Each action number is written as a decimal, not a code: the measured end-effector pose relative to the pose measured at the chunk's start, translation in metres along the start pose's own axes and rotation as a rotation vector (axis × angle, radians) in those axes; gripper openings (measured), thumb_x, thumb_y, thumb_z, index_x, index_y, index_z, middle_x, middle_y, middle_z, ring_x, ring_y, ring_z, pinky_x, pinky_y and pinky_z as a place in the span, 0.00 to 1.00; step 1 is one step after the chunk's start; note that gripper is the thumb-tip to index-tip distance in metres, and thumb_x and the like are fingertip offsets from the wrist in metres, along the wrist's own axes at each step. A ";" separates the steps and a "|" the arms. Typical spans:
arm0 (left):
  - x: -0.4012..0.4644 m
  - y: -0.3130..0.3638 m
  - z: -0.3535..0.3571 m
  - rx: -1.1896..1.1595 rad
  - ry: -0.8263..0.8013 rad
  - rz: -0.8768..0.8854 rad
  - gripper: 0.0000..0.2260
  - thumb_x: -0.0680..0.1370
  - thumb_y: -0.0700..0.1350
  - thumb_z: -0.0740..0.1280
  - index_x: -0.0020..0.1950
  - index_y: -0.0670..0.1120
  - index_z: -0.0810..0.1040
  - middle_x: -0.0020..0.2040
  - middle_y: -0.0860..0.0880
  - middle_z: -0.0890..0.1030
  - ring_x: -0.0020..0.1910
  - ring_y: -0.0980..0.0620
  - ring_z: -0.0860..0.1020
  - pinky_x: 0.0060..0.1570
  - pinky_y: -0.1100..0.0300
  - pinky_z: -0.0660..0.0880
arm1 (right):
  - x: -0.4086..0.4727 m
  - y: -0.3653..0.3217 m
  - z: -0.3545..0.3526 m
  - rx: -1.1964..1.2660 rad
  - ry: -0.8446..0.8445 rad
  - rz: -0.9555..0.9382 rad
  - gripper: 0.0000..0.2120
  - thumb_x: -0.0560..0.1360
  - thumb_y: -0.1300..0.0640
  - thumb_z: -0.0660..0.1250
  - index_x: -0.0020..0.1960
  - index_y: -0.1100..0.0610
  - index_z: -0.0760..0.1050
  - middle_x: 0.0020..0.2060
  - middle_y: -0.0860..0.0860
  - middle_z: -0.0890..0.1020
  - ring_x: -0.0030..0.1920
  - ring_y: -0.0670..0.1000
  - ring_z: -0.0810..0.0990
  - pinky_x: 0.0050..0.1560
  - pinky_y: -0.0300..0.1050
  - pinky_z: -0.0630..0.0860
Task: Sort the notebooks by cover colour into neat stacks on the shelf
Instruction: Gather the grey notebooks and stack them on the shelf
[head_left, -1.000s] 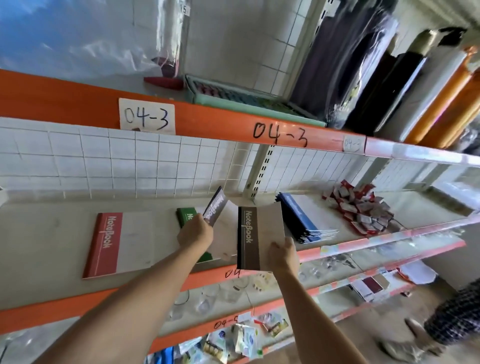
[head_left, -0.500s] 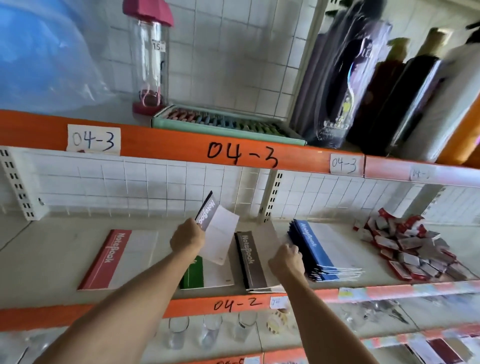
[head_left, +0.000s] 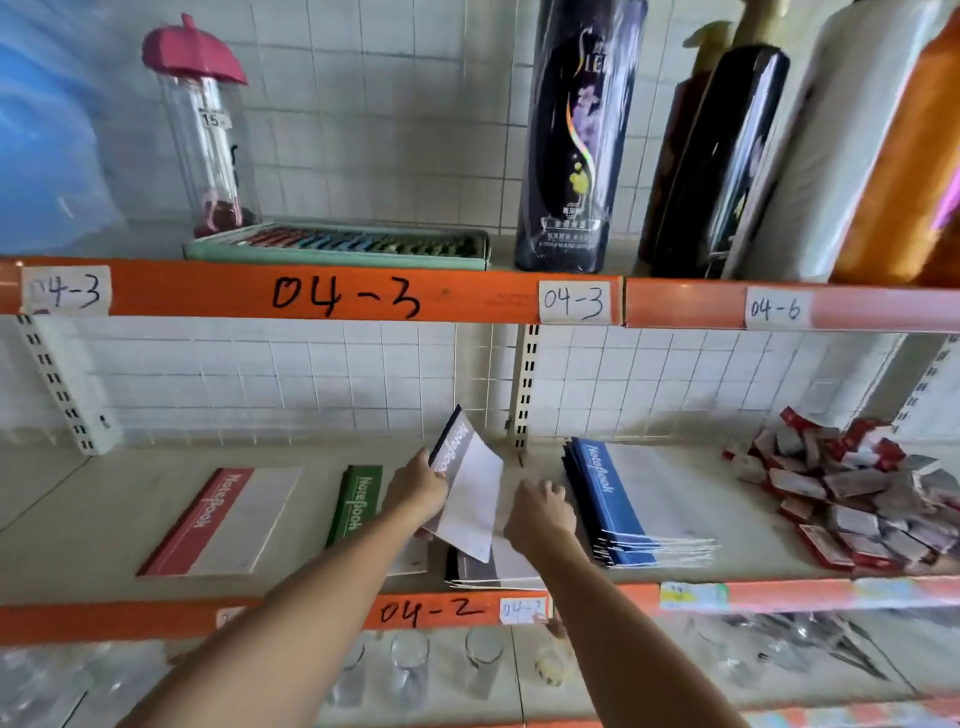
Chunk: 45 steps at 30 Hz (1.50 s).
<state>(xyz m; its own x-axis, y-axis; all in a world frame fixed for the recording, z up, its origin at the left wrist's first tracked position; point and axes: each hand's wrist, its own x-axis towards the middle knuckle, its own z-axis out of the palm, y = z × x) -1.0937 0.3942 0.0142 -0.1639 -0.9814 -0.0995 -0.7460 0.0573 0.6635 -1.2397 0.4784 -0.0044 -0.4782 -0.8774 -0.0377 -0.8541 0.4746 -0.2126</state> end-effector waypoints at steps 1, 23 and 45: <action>-0.002 0.002 0.006 0.010 -0.004 -0.024 0.12 0.78 0.46 0.64 0.61 0.47 0.70 0.51 0.44 0.80 0.33 0.43 0.81 0.21 0.57 0.76 | 0.002 0.003 -0.001 0.028 0.016 -0.020 0.23 0.76 0.60 0.67 0.69 0.59 0.67 0.65 0.58 0.72 0.66 0.59 0.69 0.64 0.51 0.71; -0.020 -0.025 0.037 0.544 0.007 0.213 0.25 0.80 0.65 0.55 0.64 0.47 0.71 0.47 0.49 0.81 0.44 0.48 0.80 0.47 0.53 0.77 | 0.001 0.008 -0.002 0.098 -0.011 -0.318 0.29 0.77 0.47 0.66 0.74 0.57 0.63 0.68 0.57 0.70 0.67 0.58 0.68 0.66 0.52 0.68; -0.061 -0.285 -0.223 0.450 0.098 0.160 0.29 0.78 0.62 0.63 0.74 0.49 0.64 0.65 0.44 0.76 0.62 0.43 0.76 0.57 0.50 0.74 | -0.124 -0.304 0.064 0.193 -0.060 -0.430 0.36 0.75 0.42 0.67 0.76 0.56 0.59 0.72 0.56 0.66 0.71 0.58 0.65 0.70 0.51 0.64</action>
<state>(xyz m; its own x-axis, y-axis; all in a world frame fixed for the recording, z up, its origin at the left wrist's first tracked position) -0.7272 0.3967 -0.0040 -0.2539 -0.9652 0.0626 -0.9249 0.2612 0.2762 -0.9081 0.4383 0.0024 -0.0723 -0.9967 0.0382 -0.9156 0.0511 -0.3988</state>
